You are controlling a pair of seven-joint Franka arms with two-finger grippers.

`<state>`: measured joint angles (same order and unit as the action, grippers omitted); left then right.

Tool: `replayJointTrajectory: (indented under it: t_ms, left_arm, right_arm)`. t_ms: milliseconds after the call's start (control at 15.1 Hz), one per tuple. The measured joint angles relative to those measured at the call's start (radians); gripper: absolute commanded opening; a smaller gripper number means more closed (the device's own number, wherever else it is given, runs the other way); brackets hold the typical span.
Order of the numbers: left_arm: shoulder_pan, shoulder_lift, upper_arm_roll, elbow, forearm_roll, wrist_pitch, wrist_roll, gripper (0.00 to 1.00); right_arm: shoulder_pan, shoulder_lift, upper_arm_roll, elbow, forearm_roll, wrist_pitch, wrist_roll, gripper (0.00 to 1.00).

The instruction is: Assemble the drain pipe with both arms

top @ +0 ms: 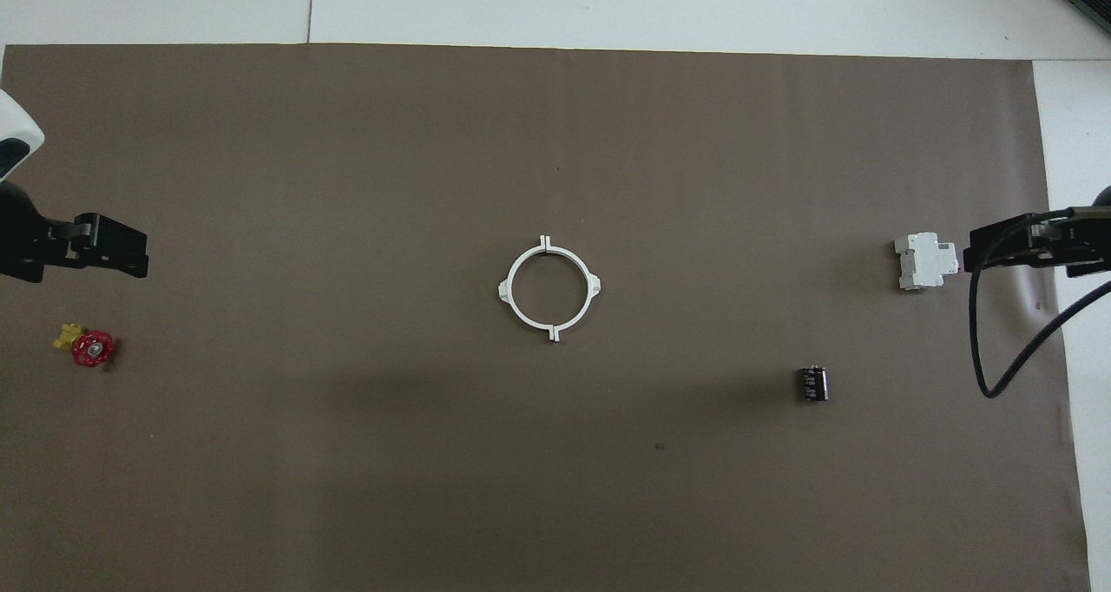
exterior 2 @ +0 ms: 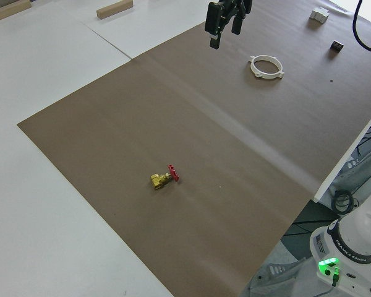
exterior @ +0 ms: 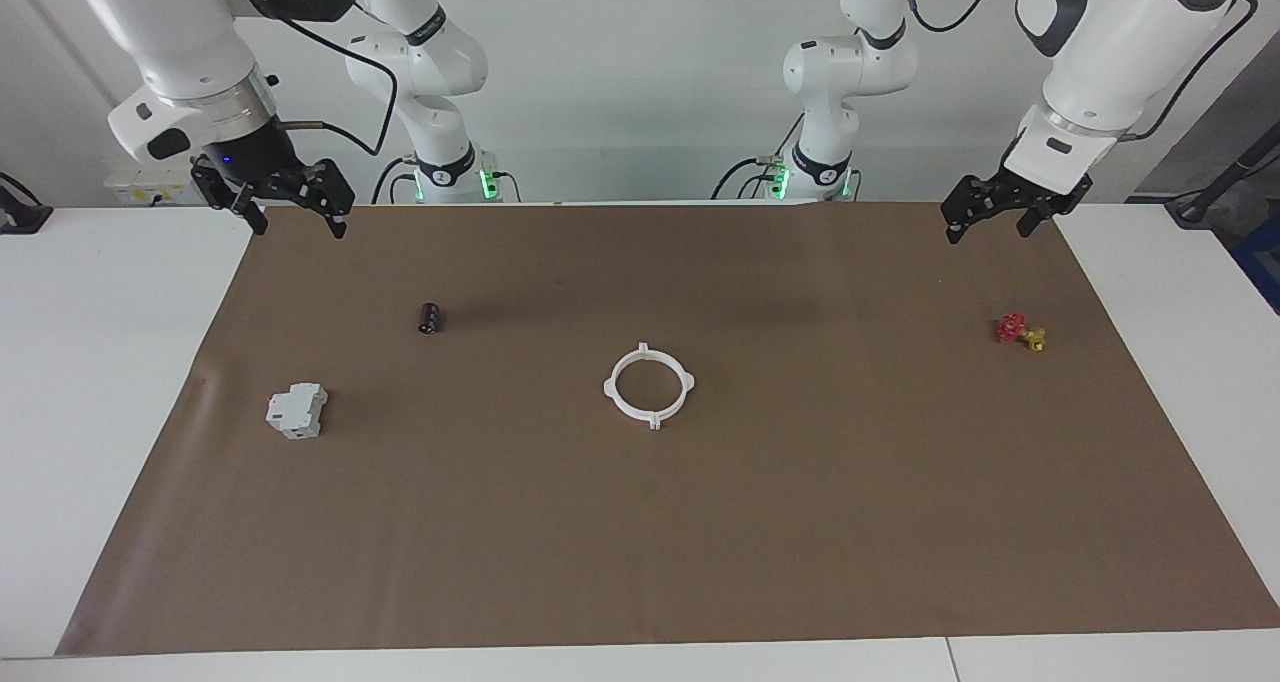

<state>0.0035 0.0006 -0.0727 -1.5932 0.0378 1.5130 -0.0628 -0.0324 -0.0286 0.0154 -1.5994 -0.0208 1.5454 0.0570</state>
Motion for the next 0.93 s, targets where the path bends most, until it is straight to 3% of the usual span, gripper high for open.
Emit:
replayJointTrajectory:
  t_ms: [930]
  left_arm:
    - [0.001, 0.000, 0.012, 0.007, 0.000, 0.011, -0.001, 1.00]
  right_arm:
    - [0.000, 0.000, 0.000, 0.000, 0.000, 0.000, 0.000, 1.00]
